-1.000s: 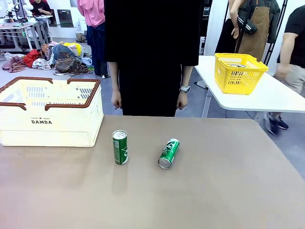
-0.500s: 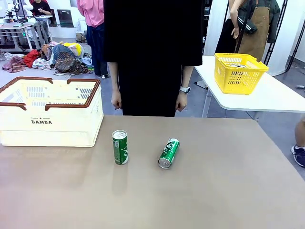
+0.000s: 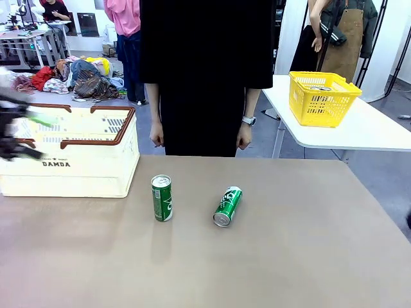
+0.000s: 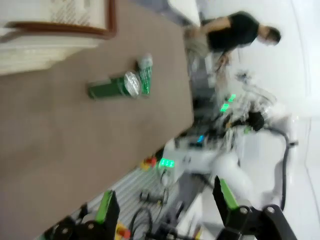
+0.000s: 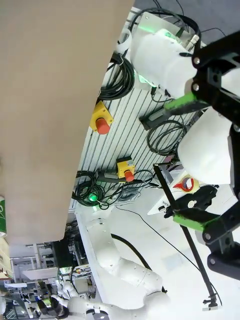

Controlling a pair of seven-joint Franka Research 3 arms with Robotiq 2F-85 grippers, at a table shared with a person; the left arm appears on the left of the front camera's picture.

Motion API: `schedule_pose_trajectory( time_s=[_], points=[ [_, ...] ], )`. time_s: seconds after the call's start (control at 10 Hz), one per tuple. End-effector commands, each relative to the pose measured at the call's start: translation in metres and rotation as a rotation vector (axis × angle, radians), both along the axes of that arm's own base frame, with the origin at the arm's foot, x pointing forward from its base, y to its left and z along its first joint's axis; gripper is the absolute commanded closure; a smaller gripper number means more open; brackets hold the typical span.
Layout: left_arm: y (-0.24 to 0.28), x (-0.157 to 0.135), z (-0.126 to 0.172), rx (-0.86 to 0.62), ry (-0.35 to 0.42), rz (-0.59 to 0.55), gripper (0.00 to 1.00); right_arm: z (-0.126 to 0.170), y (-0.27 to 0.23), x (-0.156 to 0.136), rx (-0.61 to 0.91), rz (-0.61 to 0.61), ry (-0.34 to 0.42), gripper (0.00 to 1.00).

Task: Place the drinks into the Shopping basket.
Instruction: Pick up one drink and place it into the Shopping basket.

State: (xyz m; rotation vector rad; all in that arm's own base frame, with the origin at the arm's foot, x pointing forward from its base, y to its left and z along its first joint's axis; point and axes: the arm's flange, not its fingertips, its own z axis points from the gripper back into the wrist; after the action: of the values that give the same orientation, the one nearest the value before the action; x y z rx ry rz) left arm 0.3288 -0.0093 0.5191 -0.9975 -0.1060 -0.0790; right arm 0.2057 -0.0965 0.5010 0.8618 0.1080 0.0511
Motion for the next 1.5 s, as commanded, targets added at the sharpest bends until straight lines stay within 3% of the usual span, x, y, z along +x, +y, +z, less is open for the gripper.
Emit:
schedule_pose_trajectory(
  time_s=[0.0, 0.1, 0.2, 0.3, 0.4, 0.8, 0.9, 1.2, 1.4],
  points=[
    [-0.078, 0.016, -0.002, 0.263, 0.053, -0.378, 0.00, 0.002, 0.000, 0.000, 0.010, 0.009, -0.010, 0.00],
    [-0.129, 0.006, -0.016, 0.349, 0.080, -0.452, 0.00, 0.002, 0.000, 0.000, 0.010, 0.009, -0.010, 0.00],
    [-0.157, 0.001, -0.028, 0.333, 0.088, -0.438, 0.00, 0.002, 0.000, 0.000, 0.010, 0.009, -0.010, 0.00],
    [-0.154, 0.003, -0.034, 0.240, 0.109, -0.426, 0.00, 0.002, 0.000, 0.000, 0.010, 0.009, -0.010, 0.00],
    [-0.166, -0.017, -0.020, 0.263, 0.097, -0.398, 0.00, 0.002, 0.000, 0.000, 0.010, 0.009, -0.010, 0.00],
    [-0.172, -0.012, -0.026, 0.253, 0.098, -0.422, 0.00, 0.002, 0.000, 0.000, 0.010, 0.009, -0.010, 0.00],
    [-0.199, -0.018, -0.014, 0.323, 0.105, -0.342, 0.00, 0.002, 0.000, 0.000, 0.010, 0.009, -0.010, 0.00],
    [-0.279, -0.015, 0.010, 0.580, 0.160, -0.256, 0.00, 0.002, 0.000, 0.000, 0.010, 0.009, -0.010, 0.00],
    [-0.306, 0.001, 0.000, 0.812, 0.199, -0.053, 0.00, 0.002, 0.000, 0.000, 0.010, 0.009, -0.010, 0.00]
  ],
)
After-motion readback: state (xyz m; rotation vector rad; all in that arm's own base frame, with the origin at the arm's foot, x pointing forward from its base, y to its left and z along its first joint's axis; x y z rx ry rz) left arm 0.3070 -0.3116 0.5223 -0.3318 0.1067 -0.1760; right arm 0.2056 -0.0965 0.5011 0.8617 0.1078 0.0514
